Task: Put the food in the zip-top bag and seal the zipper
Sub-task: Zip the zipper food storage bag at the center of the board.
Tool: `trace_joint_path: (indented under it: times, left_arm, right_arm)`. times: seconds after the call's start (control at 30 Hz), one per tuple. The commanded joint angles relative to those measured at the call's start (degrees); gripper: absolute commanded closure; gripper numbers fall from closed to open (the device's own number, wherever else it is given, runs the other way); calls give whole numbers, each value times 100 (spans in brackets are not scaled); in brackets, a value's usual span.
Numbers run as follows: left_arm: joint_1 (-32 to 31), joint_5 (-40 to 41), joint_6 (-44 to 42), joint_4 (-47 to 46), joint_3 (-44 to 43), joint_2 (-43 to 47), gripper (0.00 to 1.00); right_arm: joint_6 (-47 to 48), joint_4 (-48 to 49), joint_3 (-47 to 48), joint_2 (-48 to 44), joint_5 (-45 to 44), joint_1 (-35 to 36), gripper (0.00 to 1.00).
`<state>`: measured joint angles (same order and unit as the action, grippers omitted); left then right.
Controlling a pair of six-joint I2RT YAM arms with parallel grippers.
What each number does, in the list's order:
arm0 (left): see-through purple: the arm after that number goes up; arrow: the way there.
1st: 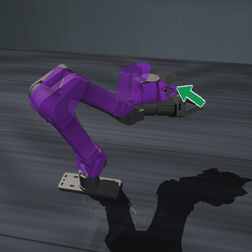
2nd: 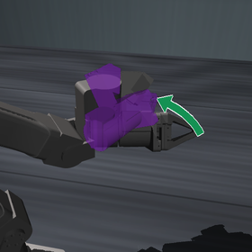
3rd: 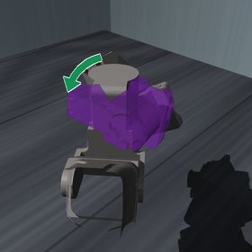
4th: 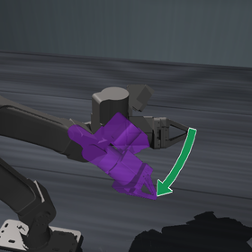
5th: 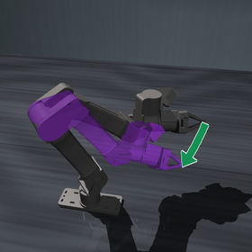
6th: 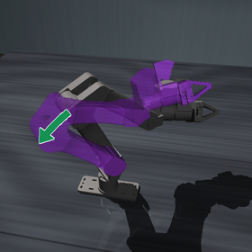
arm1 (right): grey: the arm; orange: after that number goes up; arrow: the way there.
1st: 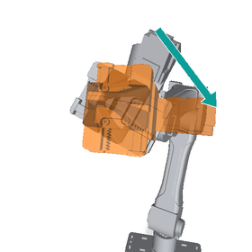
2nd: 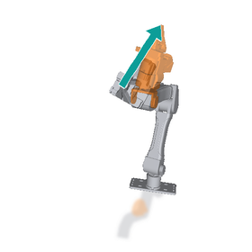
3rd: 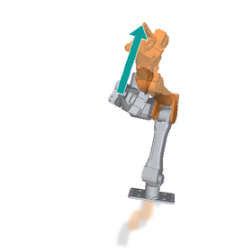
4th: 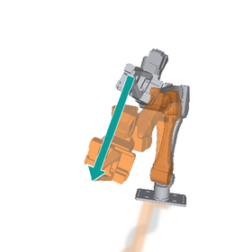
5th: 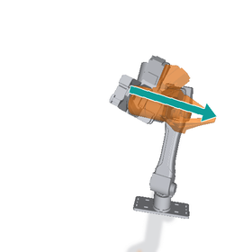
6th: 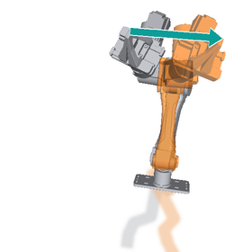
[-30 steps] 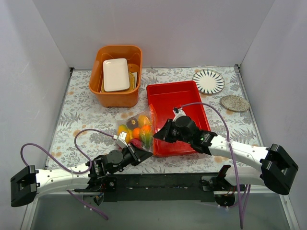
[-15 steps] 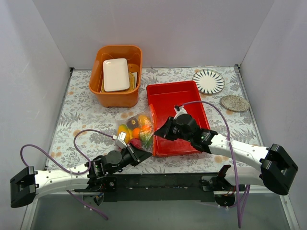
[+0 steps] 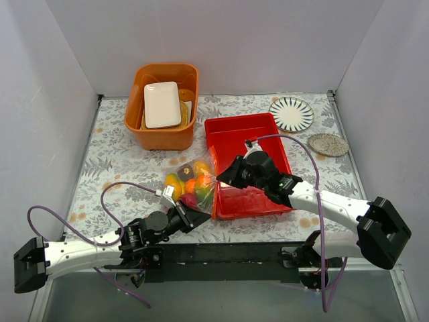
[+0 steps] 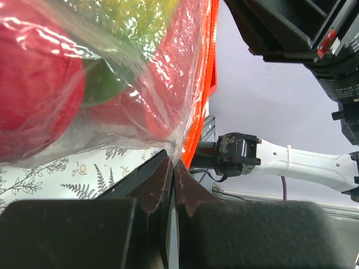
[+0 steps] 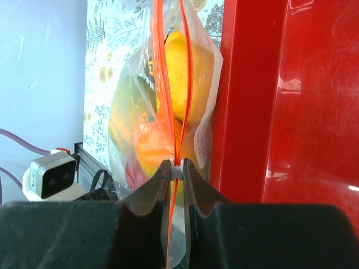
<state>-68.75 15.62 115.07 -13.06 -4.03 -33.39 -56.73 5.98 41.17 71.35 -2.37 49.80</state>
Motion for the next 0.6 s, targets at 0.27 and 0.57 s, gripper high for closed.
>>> trace_joint_path:
  times: [0.27, 0.57]
  left_arm:
    - [-33, -6, 1448, 647, 192, 438, 100]
    - [-42, -6, 1475, 796, 227, 570, 100]
  right_arm:
    - [276, 378, 629, 353, 17, -559, 90]
    - [382, 466, 823, 616, 193, -840, 91]
